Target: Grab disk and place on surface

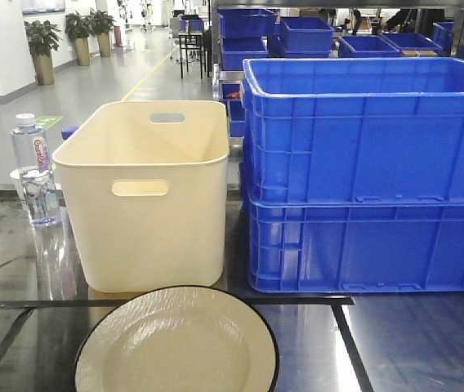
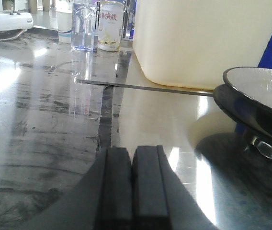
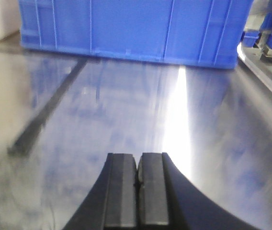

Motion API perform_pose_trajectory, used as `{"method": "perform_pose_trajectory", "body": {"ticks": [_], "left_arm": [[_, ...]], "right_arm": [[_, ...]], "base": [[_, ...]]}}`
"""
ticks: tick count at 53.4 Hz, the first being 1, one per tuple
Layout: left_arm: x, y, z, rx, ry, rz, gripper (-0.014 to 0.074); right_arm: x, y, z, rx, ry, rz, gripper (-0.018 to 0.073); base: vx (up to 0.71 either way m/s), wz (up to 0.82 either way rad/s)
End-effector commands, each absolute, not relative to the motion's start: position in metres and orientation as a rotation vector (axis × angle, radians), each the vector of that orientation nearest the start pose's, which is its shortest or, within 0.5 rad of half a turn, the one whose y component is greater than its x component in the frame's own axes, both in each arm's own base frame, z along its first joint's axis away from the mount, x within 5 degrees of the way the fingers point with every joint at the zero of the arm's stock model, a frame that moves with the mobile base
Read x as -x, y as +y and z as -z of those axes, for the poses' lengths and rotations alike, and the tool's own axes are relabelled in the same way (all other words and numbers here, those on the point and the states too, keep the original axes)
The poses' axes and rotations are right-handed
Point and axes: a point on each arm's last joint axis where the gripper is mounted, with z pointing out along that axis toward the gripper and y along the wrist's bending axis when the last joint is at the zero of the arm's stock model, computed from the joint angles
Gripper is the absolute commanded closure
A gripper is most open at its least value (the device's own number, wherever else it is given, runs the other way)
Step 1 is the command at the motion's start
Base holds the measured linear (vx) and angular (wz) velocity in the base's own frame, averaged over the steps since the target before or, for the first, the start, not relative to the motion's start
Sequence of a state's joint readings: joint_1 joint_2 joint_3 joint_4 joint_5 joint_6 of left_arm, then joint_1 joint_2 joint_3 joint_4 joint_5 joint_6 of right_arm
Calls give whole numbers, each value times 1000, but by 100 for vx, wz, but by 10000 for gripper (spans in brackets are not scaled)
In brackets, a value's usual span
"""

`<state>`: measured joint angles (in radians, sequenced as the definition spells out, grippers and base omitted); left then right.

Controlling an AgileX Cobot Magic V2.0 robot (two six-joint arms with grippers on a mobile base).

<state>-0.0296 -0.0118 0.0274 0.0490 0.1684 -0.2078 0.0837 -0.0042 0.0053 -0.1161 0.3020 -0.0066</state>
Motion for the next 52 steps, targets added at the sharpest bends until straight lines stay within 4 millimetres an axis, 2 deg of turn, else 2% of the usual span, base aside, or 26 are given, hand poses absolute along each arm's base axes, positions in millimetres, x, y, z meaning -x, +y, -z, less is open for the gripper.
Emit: {"method": "perform_pose_trajectory", "body": {"ticks": [1,52], "left_arm": [[-56,-1,-203,110,1563,144,605],[-56,-1,-203,110,1562,144,605]], "right_arm": [[-57,3,-186,131,1664,25,567],[-58,3,-184,137,1702,33,567]], "base": [[0,0],[0,0]]}}
